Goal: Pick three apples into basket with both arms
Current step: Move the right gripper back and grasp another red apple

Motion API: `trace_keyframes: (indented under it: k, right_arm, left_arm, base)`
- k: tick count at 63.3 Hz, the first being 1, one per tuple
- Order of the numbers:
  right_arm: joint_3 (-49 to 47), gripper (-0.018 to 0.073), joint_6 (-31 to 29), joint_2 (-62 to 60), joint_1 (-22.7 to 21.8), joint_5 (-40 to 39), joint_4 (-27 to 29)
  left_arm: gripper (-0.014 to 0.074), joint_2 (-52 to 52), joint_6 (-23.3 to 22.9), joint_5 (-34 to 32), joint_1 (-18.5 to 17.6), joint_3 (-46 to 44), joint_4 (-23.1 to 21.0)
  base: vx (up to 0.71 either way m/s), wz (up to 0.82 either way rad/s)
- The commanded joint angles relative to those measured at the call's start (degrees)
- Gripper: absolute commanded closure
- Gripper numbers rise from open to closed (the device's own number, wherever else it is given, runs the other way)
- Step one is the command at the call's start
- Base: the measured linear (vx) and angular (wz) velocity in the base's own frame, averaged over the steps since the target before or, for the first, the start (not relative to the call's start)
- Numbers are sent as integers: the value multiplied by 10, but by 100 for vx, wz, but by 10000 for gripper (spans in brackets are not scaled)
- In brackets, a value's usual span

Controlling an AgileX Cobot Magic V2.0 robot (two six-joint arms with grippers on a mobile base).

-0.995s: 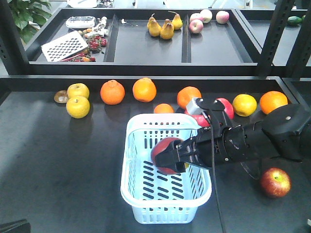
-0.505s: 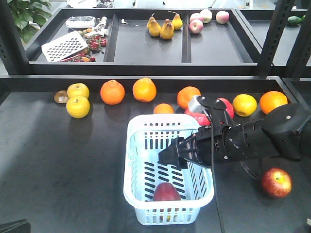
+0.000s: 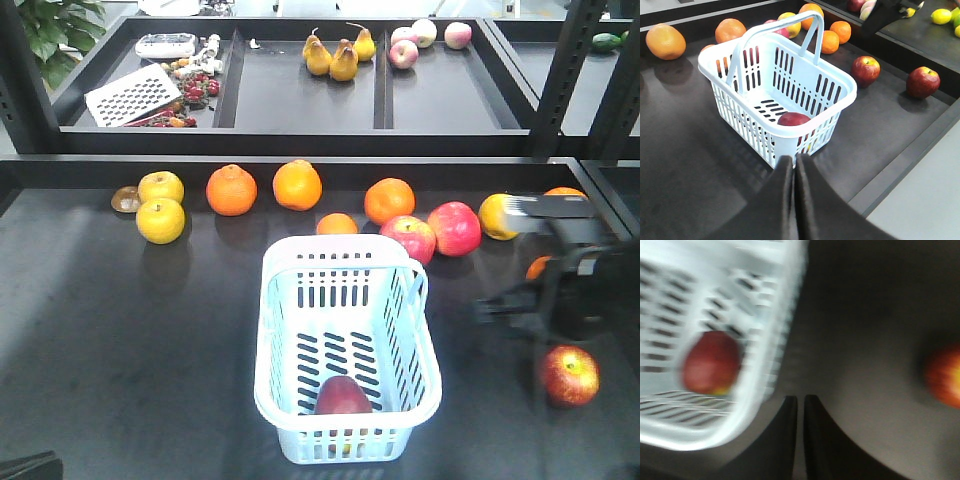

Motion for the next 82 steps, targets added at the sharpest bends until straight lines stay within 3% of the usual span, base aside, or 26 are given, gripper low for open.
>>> trace_keyframes:
  k: [1, 11, 21, 49, 82]
  right_arm:
    - [-17, 407, 0, -13, -47, -5, -36]
    - [-22, 106, -34, 22, -108, -33, -43]
    - [-57, -172, -26, 83, -147, -34, -54]
    - [-188, -115, 14, 258, -158, 30, -104]
    - [-193, -68, 25, 375, -158, 32, -122]
  left_arm:
    - [603, 5, -3, -31, -1, -11, -18]
    - [603, 5, -3, -33, -1, -11, -18]
    - [603, 5, -3, -33, -1, -11, -18]
    - [603, 5, -3, -32, -1, -11, -18]
    - [603, 5, -3, -31, -1, -11, -18]
  base:
    - [0, 0]
    - [0, 0]
    - [0, 0]
    - [0, 0]
    - [0, 0]
